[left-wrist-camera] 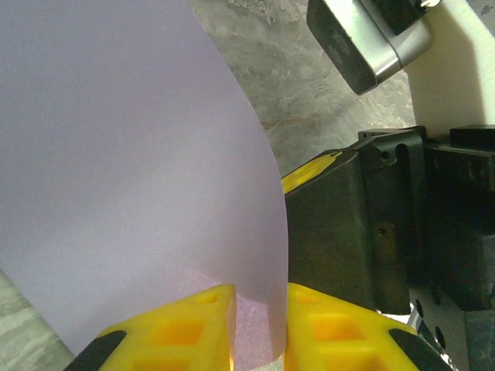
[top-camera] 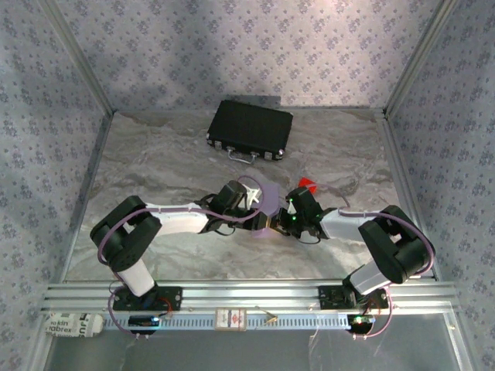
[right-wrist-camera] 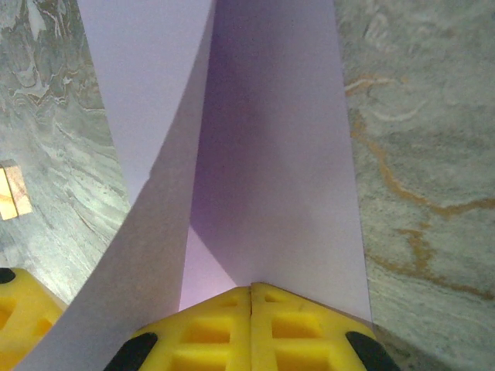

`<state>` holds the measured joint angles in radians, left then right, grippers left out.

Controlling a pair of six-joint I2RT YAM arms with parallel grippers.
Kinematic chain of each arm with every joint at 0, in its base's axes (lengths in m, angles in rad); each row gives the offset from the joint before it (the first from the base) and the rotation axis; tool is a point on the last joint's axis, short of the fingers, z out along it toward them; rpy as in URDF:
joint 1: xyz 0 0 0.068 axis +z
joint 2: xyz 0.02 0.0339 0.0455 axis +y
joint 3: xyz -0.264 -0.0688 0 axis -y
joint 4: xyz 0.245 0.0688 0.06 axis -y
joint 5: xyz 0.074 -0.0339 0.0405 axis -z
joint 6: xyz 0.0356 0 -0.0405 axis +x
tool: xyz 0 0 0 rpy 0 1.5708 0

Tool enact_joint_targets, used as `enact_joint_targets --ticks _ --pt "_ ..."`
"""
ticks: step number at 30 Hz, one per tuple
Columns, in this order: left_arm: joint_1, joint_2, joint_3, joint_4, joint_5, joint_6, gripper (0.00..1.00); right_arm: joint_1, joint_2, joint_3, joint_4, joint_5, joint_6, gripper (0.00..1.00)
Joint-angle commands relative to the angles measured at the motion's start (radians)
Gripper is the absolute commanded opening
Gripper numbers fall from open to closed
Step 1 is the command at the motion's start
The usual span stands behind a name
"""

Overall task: Fold a paper plane with a square sheet of paper (pick it up from the middle)
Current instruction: Fold the triangle a second time at the center of the table.

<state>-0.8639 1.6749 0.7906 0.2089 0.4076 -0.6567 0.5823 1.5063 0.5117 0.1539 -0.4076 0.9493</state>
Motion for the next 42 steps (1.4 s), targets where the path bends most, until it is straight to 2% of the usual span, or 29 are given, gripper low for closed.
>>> enact_joint_targets --ticks 1,6,15,38,42 --pt "0.010 -0.003 0.032 -0.013 0.011 0.032 0.22 -0.006 0.017 0.002 -0.072 0.027 -0.022 0.06" --pt "0.011 -0.005 0.041 -0.013 -0.003 0.047 0.27 -0.008 0.012 0.002 -0.081 0.029 -0.026 0.06" --pt "0.013 -0.015 0.043 -0.014 0.000 0.069 0.22 -0.014 0.005 0.002 -0.102 0.030 -0.035 0.06" --pt "0.014 -0.051 0.025 0.002 0.010 0.088 0.26 -0.022 -0.002 0.001 -0.109 0.030 -0.042 0.06" --pt "0.014 -0.056 0.018 0.007 0.004 0.089 0.23 -0.022 -0.003 -0.001 -0.110 0.030 -0.042 0.06"
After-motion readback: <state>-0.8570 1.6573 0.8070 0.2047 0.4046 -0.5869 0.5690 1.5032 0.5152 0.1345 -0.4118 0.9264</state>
